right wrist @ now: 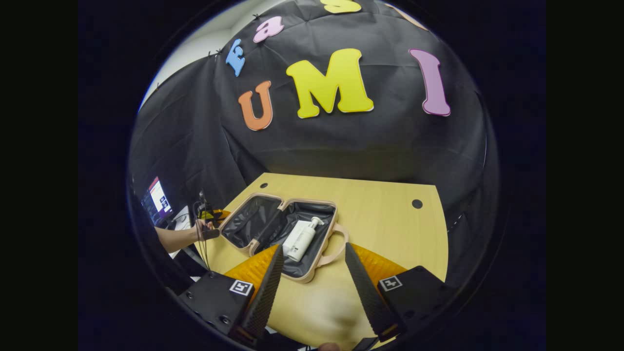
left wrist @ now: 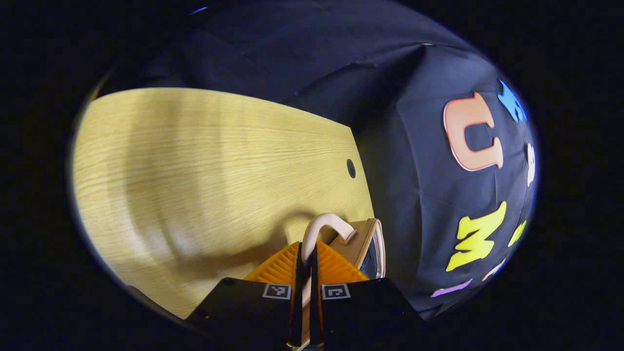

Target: First open the suitcase, pack the skin care products into it, and then close the suitcase.

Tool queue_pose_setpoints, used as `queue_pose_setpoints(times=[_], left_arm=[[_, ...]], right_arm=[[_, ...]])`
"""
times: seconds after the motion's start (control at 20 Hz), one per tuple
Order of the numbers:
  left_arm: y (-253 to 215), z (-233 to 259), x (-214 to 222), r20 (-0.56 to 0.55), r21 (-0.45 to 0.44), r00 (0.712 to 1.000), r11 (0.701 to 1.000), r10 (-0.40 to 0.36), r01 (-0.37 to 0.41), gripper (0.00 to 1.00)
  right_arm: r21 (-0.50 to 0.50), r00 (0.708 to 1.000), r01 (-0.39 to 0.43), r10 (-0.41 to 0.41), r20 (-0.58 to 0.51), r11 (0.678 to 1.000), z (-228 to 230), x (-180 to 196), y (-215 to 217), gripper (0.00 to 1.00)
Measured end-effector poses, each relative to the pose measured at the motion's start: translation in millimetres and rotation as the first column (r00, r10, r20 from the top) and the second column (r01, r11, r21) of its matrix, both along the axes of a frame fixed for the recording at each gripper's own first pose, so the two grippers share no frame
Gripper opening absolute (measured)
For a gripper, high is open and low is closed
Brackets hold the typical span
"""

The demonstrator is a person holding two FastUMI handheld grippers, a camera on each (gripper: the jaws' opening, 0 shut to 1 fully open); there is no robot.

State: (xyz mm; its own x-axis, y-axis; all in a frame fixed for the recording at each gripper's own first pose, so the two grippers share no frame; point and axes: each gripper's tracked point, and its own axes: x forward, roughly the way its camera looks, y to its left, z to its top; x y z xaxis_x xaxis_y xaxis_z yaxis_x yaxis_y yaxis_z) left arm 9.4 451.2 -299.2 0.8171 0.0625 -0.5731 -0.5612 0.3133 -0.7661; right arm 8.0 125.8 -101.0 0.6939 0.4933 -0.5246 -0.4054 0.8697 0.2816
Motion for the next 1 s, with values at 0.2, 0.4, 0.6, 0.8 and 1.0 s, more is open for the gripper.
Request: queue_pose_setpoints(times=[0.2, 0.4, 0.6, 0.8, 1.0], left_arm=[[-5.5, 63.2, 7.2, 0.051, 0.131, 0.999, 0.991, -0.018, 0.011, 0.05], [-42.9, 140.1, 17.1, 0.034, 0.405, 0.990, 0.908, -0.136, 0.111, 0.05], [-116.1, 216.9, 29.0, 0.059, 0.614, 0.963, 0.771, -0.262, 0.172, 0.04], [-194.6, 257.2, 33.4, 0.034, 0.781, 0.932, 0.591, -0.361, 0.201, 0.04], [-257.3, 268.2, 32.8, 0.012, 0.853, 0.925, 0.486, -0.380, 0.189, 0.04]], right_arm=[[0.001, 0.993, 0.114, -0.113, 0.039, 0.994, -0.8, 6.8, -28.2, 0.76], [0.012, 0.977, 0.193, -0.193, 0.091, 0.981, 8.0, 7.1, -54.9, 0.75], [0.021, 0.959, 0.233, -0.233, 0.161, 0.972, 20.5, -0.4, -81.2, 0.75], [0.013, 0.927, 0.272, -0.266, 0.265, 0.962, 40.6, -4.8, -109.7, 0.75], [-0.026, 0.914, 0.300, -0.279, 0.295, 0.954, 37.5, -8.2, -128.3, 0.75]])
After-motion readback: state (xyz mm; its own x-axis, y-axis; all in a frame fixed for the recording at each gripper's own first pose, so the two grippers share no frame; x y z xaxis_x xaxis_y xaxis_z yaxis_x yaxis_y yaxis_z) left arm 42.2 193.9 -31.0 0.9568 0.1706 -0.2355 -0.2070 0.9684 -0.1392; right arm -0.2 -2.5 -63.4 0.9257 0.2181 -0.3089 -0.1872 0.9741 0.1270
